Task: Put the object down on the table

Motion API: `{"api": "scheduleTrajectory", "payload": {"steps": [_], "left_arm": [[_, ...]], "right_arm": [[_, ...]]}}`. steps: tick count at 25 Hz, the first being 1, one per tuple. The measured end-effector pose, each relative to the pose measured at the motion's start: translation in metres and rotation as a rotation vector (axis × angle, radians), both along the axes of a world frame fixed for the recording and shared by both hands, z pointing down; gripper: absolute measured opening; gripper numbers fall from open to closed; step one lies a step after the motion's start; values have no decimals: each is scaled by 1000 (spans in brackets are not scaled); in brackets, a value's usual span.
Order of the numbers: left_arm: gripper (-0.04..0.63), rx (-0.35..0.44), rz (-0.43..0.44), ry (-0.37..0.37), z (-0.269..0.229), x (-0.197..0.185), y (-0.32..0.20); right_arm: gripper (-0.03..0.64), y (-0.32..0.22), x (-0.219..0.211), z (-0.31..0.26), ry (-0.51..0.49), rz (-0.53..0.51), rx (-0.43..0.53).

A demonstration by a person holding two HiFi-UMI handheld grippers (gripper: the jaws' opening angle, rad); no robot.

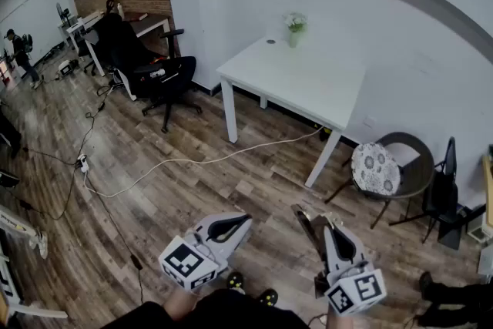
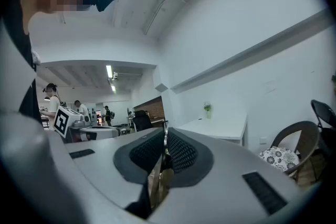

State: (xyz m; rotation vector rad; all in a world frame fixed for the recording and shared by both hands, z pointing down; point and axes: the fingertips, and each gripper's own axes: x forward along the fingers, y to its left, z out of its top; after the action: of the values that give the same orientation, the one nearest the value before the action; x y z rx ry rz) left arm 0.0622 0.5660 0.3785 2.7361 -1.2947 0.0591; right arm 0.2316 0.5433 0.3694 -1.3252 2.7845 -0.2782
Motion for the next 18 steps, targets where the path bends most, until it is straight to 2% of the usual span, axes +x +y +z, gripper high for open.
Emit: {"api": "scheduleTrajectory", "payload": {"steps": [5,11,18], "left_arm": [[0,2,-3,2,-1,0,-1],[0,51,19,-12,-6,-5,-3],[0,46,19,-4,-3,-18,-9]], "right_arm": [[25,-1,2,2,-5,-1,3],[25,-2,1,3,-9,25,-7],[25,-7,-1,5,-12,61,-17]]}}
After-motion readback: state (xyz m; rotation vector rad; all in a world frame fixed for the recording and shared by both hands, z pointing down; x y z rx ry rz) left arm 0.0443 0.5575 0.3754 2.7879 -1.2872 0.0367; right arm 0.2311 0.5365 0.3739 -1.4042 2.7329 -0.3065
